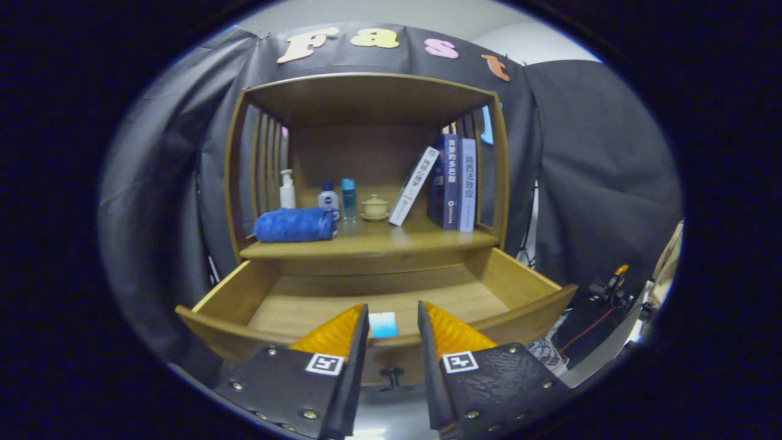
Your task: Pull open the drawer, take out the items inside it, and place them on the countertop above the cabinet.
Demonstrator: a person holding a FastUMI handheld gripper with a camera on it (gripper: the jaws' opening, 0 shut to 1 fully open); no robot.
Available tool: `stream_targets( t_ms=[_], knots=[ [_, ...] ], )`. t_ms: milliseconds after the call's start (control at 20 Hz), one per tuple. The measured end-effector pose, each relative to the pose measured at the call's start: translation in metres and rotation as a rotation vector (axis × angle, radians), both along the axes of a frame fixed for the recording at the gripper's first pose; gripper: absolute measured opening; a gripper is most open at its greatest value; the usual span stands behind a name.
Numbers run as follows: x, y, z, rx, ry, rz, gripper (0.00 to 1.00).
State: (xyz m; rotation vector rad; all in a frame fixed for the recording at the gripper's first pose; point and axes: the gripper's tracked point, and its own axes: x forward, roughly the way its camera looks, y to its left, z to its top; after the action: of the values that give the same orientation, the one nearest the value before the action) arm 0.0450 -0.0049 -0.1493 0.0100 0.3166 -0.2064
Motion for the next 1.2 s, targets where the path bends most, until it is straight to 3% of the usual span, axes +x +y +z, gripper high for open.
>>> stream_targets(
  t_ms=[100, 250, 650, 900, 1050, 1200],
  knots=[
    [0.021, 0.004, -0.003, 0.037, 0.047, -0.013, 0.58],
    [0.046, 0.013, -0.02, 0.095, 0.153, 0.006, 0.73],
    [0.071, 0.013, -0.089, 0.041, 0.634, -0.003, 0.78],
    [0.074, 0.01, -0.125, 0.099, 0.792, -0.028, 0.78],
    [0.072, 0.009, -0.148, 0.099, 0.861, -0.014, 0.98],
    [0.073, 0.012, -0.159, 0.117, 0.9, -0.005, 0.98]
  ],
)
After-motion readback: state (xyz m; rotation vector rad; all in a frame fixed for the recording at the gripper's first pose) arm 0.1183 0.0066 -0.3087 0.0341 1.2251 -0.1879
